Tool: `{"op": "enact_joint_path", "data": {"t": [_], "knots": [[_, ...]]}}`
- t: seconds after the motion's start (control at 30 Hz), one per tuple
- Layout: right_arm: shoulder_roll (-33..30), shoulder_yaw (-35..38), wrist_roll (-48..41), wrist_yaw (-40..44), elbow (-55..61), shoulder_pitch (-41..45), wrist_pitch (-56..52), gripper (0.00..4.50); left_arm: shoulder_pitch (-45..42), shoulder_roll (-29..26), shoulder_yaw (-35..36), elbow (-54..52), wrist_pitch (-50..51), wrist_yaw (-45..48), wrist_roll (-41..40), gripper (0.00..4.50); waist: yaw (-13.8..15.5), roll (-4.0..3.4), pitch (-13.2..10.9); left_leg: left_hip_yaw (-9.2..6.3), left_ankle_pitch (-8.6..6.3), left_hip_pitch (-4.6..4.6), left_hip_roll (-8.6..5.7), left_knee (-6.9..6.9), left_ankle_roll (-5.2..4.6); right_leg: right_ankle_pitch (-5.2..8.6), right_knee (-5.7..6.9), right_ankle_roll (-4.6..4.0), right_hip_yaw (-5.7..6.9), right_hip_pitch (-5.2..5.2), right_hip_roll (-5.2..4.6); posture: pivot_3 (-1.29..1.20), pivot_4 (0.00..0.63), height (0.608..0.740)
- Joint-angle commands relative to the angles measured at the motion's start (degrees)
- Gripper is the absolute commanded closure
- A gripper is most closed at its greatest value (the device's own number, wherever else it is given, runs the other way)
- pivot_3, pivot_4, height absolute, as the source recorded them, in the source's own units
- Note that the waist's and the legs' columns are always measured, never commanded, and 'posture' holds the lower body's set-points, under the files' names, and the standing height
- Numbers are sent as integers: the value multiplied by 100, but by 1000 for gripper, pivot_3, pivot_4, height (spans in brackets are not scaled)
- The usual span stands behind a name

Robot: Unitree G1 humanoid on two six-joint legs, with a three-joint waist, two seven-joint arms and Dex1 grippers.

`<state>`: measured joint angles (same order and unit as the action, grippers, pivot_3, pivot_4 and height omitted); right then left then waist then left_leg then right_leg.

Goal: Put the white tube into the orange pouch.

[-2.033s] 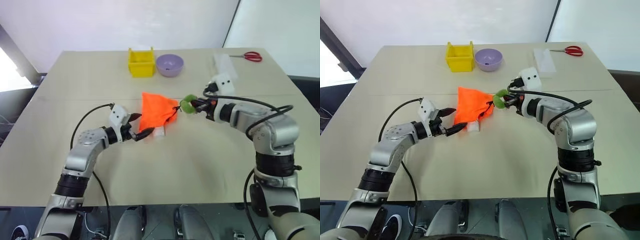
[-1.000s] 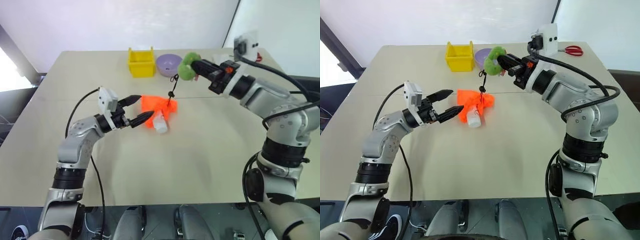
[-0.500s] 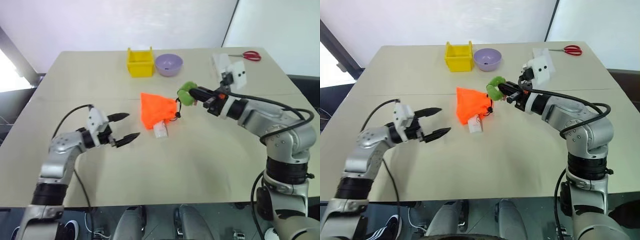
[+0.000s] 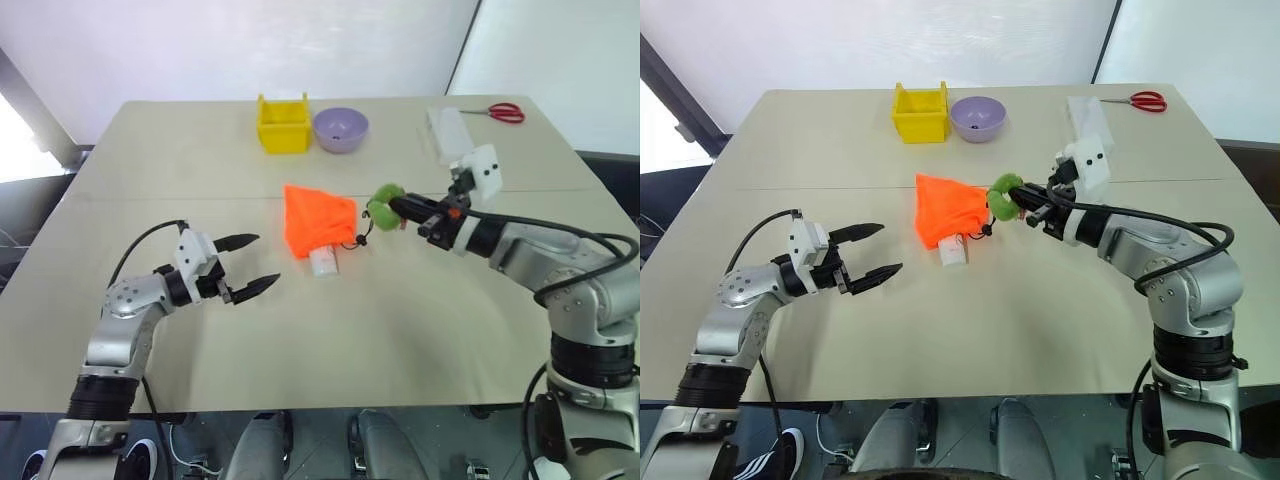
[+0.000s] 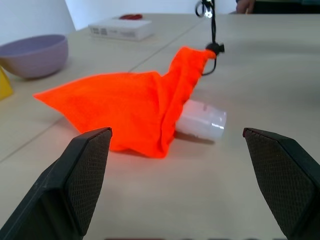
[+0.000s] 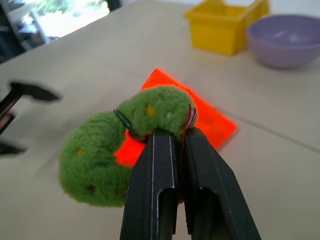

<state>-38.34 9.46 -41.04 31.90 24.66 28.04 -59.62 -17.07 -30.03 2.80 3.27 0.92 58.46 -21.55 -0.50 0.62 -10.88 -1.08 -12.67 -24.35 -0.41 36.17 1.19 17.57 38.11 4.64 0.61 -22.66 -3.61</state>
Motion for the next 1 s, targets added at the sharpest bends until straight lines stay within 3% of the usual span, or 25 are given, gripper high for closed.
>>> {"op": "enact_joint_path", "data": {"t": [0.03,0.2,0.3,0.47,0.8,1.0], "knots": [[-774,19,5,797,354,-511,204,4500,-81,42,-120,-28,-191,-30,165,9,32,0,0,0,-2,-2,0,3,-3,0,-3,0,2,2,0,0,150,740],[-1476,-11,-38,1549,550,-1094,476,4500,-97,83,-268,146,-389,50,332,9,-20,1,0,9,-4,1,1,11,-8,-5,-8,8,-1,7,2,0,150,740],[-1617,-553,637,1461,384,-1150,945,4500,-106,113,-306,228,-511,28,421,9,-28,1,0,10,-3,17,11,10,-9,-8,-7,3,-1,16,12,0,150,740],[-1281,-1274,1847,902,-97,-997,1892,4500,-186,111,-303,304,-549,-29,447,9,-8,1,0,13,2,19,14,16,-10,-10,-6,-1,-3,19,13,0,150,740],[-737,-1213,1902,840,-390,-750,1727,4500,-377,165,-403,561,-793,-188,698,9,4,1,0,24,2,12,13,14,-10,-14,-7,7,-12,12,12,0,150,740],[-720,-1120,1891,911,-292,-672,1626,4500,-842,638,-813,778,-1233,-238,1014,9,31,1,0,26,2,11,12,31,-11,-21,-6,16,-12,19,11,0,150,740]]}}
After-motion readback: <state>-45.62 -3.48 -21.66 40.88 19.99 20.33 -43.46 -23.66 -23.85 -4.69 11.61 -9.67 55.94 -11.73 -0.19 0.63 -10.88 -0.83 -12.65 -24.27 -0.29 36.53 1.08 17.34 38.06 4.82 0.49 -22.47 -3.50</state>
